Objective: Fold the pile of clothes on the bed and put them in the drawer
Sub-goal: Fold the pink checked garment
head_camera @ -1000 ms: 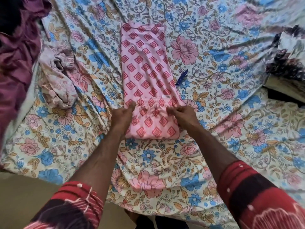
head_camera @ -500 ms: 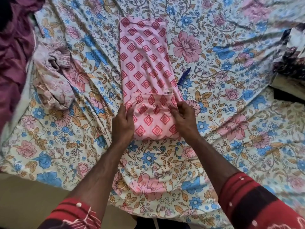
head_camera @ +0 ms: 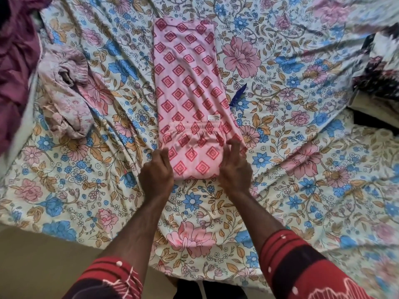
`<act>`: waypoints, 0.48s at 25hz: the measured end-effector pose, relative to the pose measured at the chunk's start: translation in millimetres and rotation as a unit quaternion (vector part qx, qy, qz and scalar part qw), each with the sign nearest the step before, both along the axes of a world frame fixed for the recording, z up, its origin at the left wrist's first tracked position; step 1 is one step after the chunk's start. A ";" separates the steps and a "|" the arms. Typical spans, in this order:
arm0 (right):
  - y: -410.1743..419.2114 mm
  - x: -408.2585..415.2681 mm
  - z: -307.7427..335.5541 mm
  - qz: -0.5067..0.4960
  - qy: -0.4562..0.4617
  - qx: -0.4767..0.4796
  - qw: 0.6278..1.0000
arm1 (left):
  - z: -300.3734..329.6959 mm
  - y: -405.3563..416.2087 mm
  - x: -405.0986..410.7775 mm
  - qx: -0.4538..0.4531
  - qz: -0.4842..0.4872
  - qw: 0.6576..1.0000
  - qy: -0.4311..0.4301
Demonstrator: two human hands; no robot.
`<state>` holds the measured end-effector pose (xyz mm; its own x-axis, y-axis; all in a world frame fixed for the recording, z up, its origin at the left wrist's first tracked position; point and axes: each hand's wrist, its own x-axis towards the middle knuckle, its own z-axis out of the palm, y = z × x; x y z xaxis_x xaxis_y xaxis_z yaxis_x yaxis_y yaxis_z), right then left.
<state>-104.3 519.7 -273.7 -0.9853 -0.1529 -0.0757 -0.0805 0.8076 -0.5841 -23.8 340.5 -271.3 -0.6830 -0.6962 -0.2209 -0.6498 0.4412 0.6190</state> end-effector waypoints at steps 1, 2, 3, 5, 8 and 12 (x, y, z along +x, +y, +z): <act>4.2 -4.3 1.2 0.025 0.005 0.005 1.000 | -3.1 -4.5 1.9 -0.012 -0.025 1.000 0.002; 9.5 -7.4 2.1 0.048 0.009 0.007 0.999 | -4.6 -8.2 4.6 -0.022 -0.048 0.999 0.003; 15.4 -9.1 0.4 0.062 0.010 0.009 0.998 | -6.3 -10.7 8.3 -0.029 -0.066 0.997 0.006; 27.5 -6.2 -3.6 0.069 0.010 0.010 0.997 | -8.2 -9.5 16.2 -0.028 -0.090 0.995 0.021; 43.1 6.4 -10.2 0.101 -0.021 -0.033 0.994 | -4.2 -6.6 25.1 0.013 -0.085 0.996 0.038; 78.2 14.1 -16.2 0.228 0.055 0.109 0.966 | -3.7 -14.9 55.7 -0.195 -0.222 0.954 0.056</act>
<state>-90.2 597.9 -289.9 -0.8227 -0.5658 -0.0549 -0.5092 0.7764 -0.3714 32.0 325.6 -275.0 -0.9337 -0.3470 0.0886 -0.2843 0.8686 0.4059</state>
